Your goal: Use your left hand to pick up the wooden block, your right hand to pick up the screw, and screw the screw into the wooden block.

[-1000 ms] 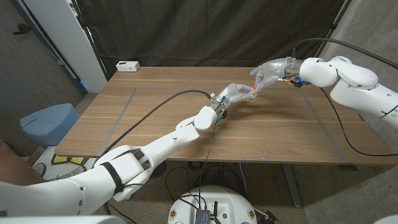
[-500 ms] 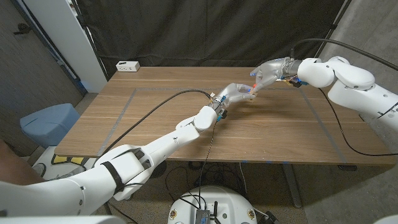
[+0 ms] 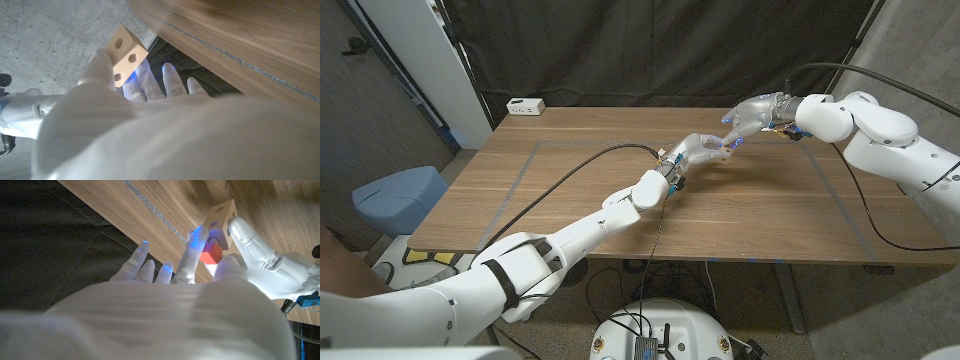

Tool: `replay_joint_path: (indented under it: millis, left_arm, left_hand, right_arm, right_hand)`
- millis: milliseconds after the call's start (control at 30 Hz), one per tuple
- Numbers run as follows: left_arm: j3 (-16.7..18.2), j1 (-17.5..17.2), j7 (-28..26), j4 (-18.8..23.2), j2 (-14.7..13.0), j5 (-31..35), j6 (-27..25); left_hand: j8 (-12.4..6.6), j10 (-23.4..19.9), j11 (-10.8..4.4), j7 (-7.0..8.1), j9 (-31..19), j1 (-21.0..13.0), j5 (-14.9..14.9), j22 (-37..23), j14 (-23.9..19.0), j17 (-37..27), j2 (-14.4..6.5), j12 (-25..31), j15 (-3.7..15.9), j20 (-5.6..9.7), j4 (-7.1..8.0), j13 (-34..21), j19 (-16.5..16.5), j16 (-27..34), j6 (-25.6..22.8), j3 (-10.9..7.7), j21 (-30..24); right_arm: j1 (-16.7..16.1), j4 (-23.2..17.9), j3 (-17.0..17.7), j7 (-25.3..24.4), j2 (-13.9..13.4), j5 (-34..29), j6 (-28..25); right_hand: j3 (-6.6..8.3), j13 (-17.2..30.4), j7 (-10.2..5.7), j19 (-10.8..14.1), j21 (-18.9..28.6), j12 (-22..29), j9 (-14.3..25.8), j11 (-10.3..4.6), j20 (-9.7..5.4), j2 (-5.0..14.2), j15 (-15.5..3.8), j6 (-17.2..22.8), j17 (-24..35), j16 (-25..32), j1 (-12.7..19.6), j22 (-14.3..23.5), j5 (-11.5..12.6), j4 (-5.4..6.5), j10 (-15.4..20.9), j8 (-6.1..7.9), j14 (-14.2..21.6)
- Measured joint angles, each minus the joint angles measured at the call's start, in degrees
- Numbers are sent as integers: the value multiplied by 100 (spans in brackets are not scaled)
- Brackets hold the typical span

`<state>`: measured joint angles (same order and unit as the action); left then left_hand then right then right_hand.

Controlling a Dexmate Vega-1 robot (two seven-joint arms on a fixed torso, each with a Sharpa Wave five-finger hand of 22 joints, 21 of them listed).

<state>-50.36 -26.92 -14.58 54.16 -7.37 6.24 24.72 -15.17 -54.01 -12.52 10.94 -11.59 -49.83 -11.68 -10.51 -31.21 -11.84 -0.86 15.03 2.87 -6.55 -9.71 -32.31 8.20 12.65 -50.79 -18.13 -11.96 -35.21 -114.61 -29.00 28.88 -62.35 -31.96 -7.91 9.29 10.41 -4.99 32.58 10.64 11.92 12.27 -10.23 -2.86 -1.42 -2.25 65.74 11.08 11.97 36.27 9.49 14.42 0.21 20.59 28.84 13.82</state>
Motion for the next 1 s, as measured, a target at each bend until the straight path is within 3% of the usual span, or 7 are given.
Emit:
replay_joint_path:
  millis: [567,700,1000]
  left_arm:
    - [1,-1,7,-42,8,-16,0]
    - [3,-1,5,-50,9,-20,-1]
    - [11,2,-10,-86,22,-37,32]
  left_hand:
    - [0,0,0,0,-2,0,3,0,0,0,0,3,0,0,-25,0,0,0,0,-25,0]
    - [0,0,0,0,-2,0,7,0,0,0,0,2,0,0,-24,0,0,0,0,-25,0]
    - [0,0,0,0,-2,0,19,0,-11,0,0,-1,-11,0,-24,0,0,0,-1,-24,0]
  right_arm:
    - [-29,-14,-54,-97,98,-207,-90]
    - [-30,-9,-79,-126,141,-280,-127]
    - [-29,-10,-104,-136,182,-394,-218]
  right_hand:
    - [-105,0,194,19,0,-26,-137,-133,-20,146,-10,789,-16,0,-176,-1,150,148,337,108,154]
    - [-153,0,202,81,0,-26,-162,-124,-20,82,-3,797,-16,0,-236,-1,150,196,409,108,201]
    - [-396,0,179,143,0,-70,-189,-18,-21,-160,1,545,-44,0,-478,-1,211,284,448,-123,248]
